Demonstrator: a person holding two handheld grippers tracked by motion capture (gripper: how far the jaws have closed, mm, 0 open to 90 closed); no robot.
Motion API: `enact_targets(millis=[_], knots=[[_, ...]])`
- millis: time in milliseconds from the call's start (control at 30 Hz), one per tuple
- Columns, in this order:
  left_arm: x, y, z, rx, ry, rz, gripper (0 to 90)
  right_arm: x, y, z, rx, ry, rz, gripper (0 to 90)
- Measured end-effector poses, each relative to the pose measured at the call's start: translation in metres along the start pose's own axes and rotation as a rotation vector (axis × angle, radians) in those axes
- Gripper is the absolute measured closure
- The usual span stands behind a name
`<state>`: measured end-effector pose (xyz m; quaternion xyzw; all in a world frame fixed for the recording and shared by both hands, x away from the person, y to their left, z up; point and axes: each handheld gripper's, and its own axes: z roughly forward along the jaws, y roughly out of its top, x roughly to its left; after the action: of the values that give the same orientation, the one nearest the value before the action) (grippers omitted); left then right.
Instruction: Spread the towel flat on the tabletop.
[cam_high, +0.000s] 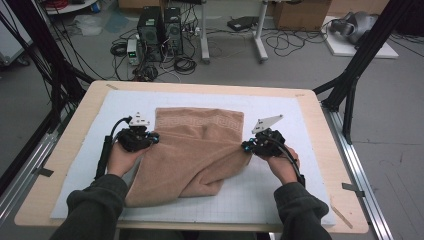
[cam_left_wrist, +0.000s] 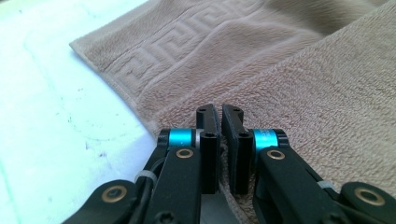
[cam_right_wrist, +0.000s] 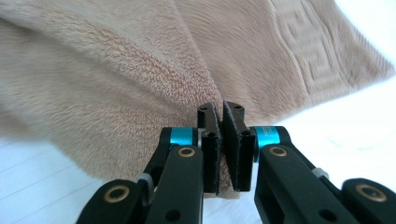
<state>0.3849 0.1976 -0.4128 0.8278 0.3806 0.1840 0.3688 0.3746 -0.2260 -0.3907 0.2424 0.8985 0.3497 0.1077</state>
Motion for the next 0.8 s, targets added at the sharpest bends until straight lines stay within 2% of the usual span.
enact_targets(millis=[33, 100, 133, 167, 200, 233, 267, 300, 333, 367, 400, 433, 467, 500, 533, 567, 600, 633, 667, 700, 800], knots=[[0.001, -0.001, 0.003, 0.008, -0.018, -0.007, 83.4, -0.008, -0.003, 0.018, 0.039, 0.016, 0.03, 84.2], [0.001, -0.002, -0.001, 0.02, -0.024, 0.003, 78.6, -0.009, -0.005, 0.029, 0.06, 0.039, 0.039, 80.2], [0.001, -0.002, -0.001, 0.02, -0.024, 0.003, 76.1, -0.009, -0.005, 0.029, 0.06, 0.039, 0.039, 80.2], [0.0, -0.004, -0.013, -0.01, -0.031, 0.0, 73.9, -0.006, -0.004, 0.025, 0.038, 0.026, 0.039, 75.7], [0.0, -0.004, -0.013, -0.01, -0.031, 0.0, 70.5, -0.006, -0.004, 0.025, 0.038, 0.026, 0.039, 75.7], [0.0, -0.004, -0.019, -0.02, -0.035, -0.005, 67.8, -0.001, -0.002, 0.014, -0.018, 0.022, 0.022, 70.5], [0.0, -0.005, -0.025, -0.026, -0.044, -0.002, 67.8, -0.001, -0.002, 0.014, -0.018, 0.022, 0.022, 70.5], [-0.003, -0.007, -0.036, -0.039, -0.062, 0.002, 64.7, 0.008, 0.001, 0.001, -0.068, 0.026, 0.002, 65.9], [-0.003, -0.007, -0.036, -0.039, -0.062, 0.002, 61.8, 0.008, 0.001, 0.001, -0.068, 0.026, 0.002, 65.9], [-0.008, -0.01, -0.044, -0.037, -0.092, 0.018, 60.9, 0.021, 0.001, -0.009, -0.103, 0.025, -0.022, 62.4], [-0.008, -0.01, -0.044, -0.037, -0.092, 0.018, 59.2, 0.021, 0.001, -0.009, -0.103, 0.025, -0.022, 62.4], [-0.016, -0.012, -0.054, -0.051, -0.095, 0.046, 56.9, 0.036, 0.0, -0.016, -0.121, 0.041, -0.057, 60.9], [-0.016, -0.012, -0.054, -0.051, -0.095, 0.046, 56.2, 0.036, 0.0, -0.016, -0.121, 0.041, -0.057, 60.9], [-0.024, -0.015, -0.063, -0.083, -0.104, 0.053, 55.5, 0.051, -0.004, -0.019, -0.147, 0.064, -0.076, 59.8], [-0.024, -0.015, -0.063, -0.083, -0.104, 0.053, 53.3, 0.051, -0.004, -0.019, -0.147, 0.064, -0.076, 59.8], [-0.028, -0.017, -0.068, -0.094, -0.109, 0.061, 52.4, 0.064, -0.007, -0.016, -0.127, 0.089, -0.096, 57.5], [-0.032, -0.02, -0.072, -0.106, -0.117, 0.07, 52.4, 0.064, -0.007, -0.016, -0.127, 0.089, -0.096, 57.5], [-0.04, -0.026, -0.078, -0.112, -0.131, 0.08, 50.4, 0.075, -0.011, -0.01, -0.117, 0.118, -0.111, 55.8], [-0.04, -0.026, -0.078, -0.112, -0.131, 0.08, 49.1, 0.075, -0.011, -0.01, -0.117, 0.118, -0.111, 55.8], [-0.047, -0.034, -0.081, -0.117, -0.16, 0.094, 48.7, 0.084, -0.014, -0.003, -0.104, 0.131, -0.127, 54.0], [-0.054, -0.041, -0.079, -0.097, -0.167, 0.11, 45.9, 0.089, -0.015, 0.006, -0.091, 0.136, -0.135, 52.0]])
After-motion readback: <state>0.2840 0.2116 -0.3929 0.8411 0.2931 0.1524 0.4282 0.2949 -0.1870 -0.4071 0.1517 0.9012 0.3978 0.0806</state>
